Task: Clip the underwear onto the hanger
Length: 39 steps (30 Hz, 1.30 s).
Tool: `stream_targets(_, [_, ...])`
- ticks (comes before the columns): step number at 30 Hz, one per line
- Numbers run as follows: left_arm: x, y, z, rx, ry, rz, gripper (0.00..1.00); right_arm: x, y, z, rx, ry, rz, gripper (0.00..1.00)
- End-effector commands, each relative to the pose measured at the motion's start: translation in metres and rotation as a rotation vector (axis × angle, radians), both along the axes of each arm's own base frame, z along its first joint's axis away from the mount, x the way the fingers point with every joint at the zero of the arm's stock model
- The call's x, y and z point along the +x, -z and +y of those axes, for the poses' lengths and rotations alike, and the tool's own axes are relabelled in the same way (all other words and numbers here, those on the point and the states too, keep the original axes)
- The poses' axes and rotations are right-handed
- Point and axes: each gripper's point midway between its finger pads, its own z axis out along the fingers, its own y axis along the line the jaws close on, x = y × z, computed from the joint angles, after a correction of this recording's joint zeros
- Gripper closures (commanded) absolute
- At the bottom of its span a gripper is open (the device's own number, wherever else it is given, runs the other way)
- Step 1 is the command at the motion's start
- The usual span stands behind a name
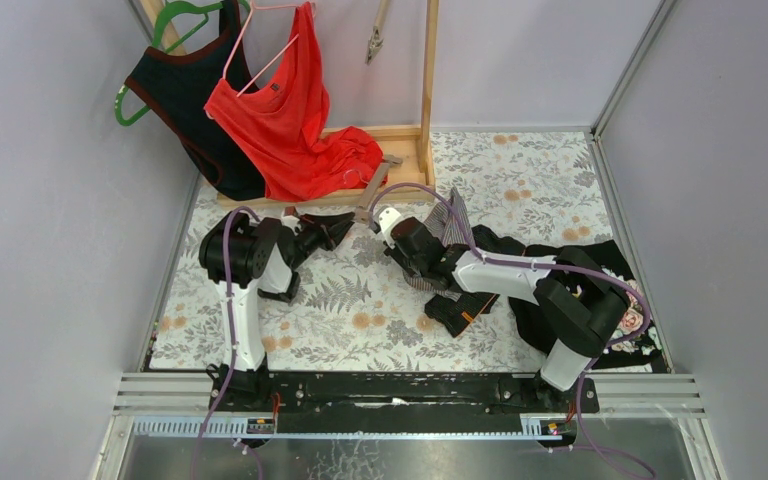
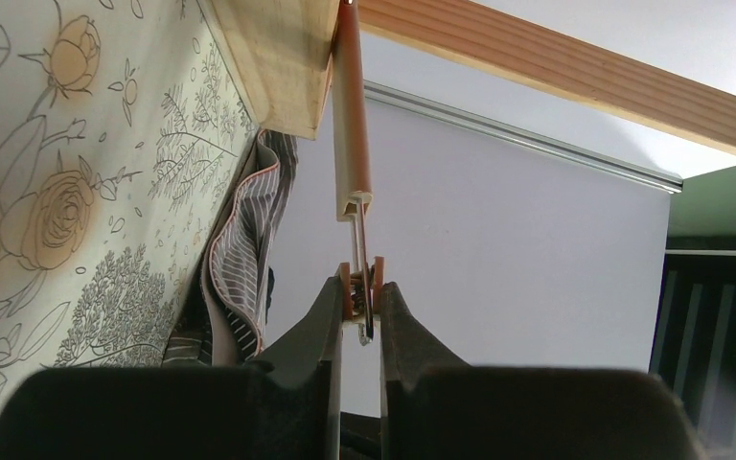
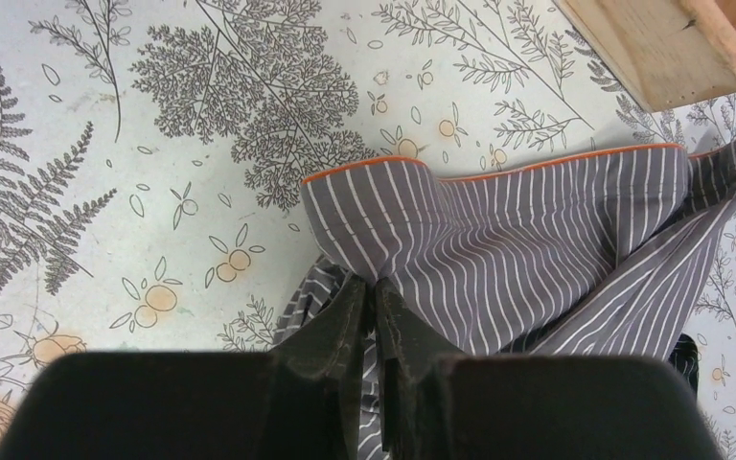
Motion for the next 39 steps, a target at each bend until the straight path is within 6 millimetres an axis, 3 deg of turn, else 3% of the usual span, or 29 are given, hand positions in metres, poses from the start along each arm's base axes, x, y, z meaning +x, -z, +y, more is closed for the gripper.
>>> stream_targets(1, [-0.008, -0.017, 0.001, 0.003, 0.019, -0.073, 1.00, 0.014, -0.033, 0.020, 0.083, 0.022, -0.069, 0.85])
stream_targets(8, [-0.008, -0.018, 0.004, 0.004, 0.016, -0.076, 1.00, 0.023, -0.028, 0.029, 0.069, 0.028, -0.045, 0.83])
stream_targets(13, [-0.008, -0.016, 0.007, 0.004, 0.013, -0.069, 1.00, 0.022, -0.016, 0.025, 0.017, 0.036, -0.008, 0.53])
stream_targets(18, [-0.006, -0.015, 0.010, 0.004, 0.010, -0.068, 1.00, 0.014, -0.018, 0.010, -0.006, 0.046, -0.019, 0.36])
stream_targets(23, [-0.005, -0.012, 0.011, 0.005, 0.010, -0.062, 1.00, 0.005, -0.032, 0.006, -0.038, -0.022, -0.067, 0.31])
stream_targets(30, [-0.004, -0.008, 0.015, 0.005, 0.007, -0.053, 1.00, -0.006, -0.037, 0.019, -0.180, -0.166, -0.156, 0.32])
stream_targets(39, [-0.003, -0.005, 0.019, 0.005, 0.006, -0.045, 1.00, 0.000, -0.033, 0.030, -0.328, -0.258, -0.218, 0.22])
